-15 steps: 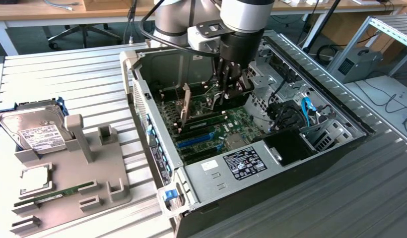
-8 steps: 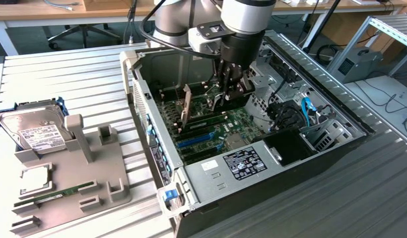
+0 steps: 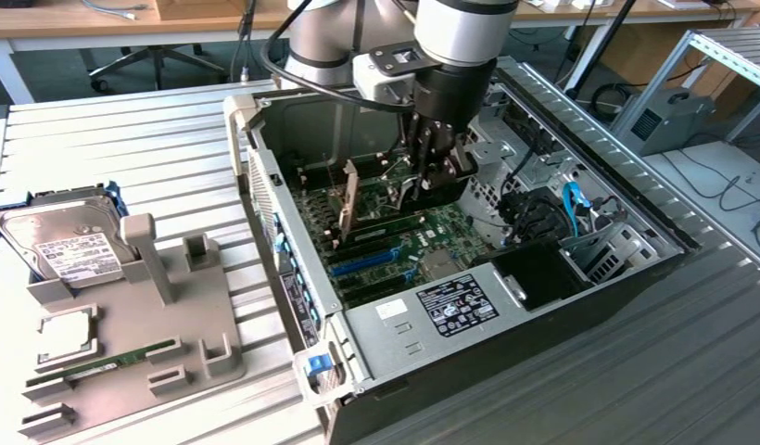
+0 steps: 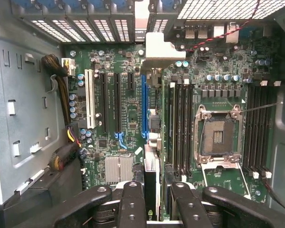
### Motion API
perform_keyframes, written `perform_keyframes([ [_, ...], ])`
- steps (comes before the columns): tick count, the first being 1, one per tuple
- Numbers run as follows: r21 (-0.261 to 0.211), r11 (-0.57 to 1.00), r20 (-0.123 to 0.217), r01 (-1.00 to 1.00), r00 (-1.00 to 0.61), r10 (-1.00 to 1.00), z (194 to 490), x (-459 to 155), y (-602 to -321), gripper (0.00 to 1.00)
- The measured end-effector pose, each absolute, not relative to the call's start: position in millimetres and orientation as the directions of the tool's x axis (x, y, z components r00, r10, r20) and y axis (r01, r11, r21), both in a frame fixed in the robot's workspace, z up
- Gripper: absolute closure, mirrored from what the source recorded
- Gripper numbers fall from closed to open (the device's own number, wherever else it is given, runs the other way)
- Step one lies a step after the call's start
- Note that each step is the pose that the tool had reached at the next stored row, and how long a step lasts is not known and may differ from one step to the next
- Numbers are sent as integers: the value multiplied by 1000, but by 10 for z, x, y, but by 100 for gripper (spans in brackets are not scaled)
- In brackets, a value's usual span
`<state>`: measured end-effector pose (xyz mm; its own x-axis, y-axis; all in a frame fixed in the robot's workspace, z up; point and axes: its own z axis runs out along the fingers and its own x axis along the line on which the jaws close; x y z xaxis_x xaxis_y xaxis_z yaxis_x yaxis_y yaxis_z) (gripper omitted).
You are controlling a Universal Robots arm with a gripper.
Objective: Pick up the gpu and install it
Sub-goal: 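Insert the gpu into the slot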
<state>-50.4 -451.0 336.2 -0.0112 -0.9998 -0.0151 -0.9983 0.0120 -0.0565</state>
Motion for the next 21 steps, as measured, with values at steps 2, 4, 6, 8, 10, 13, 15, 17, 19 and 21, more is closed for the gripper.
perform_keyframes([
  [2, -56, 12, -15, -998, -11, -1000, 3362, -504, -4518, 74],
  [4, -56, 12, -15, -998, -11, -1000, 3361, -504, -4525, 74],
  [6, -56, 12, -15, -998, -11, -1000, 3360, -504, -4532, 74],
  [8, -56, 12, -15, -998, -11, -1000, 3359, -504, -4539, 74],
  [10, -56, 12, -15, -998, -11, -1000, 3358, -504, -4546, 74],
  [13, -56, 12, -15, -998, -11, -1000, 3357, -504, -4557, 74],
  [15, -57, 12, -15, -998, -11, -1000, 3356, -504, -4565, 74],
  [17, -56, 12, -15, -998, -11, -1000, 3356, -504, -4572, 74],
  [19, -56, 12, -15, -998, -11, -1000, 3355, -504, -4578, 74],
  [21, -57, 12, -15, -998, -11, -1000, 3354, -504, -4586, 74],
])
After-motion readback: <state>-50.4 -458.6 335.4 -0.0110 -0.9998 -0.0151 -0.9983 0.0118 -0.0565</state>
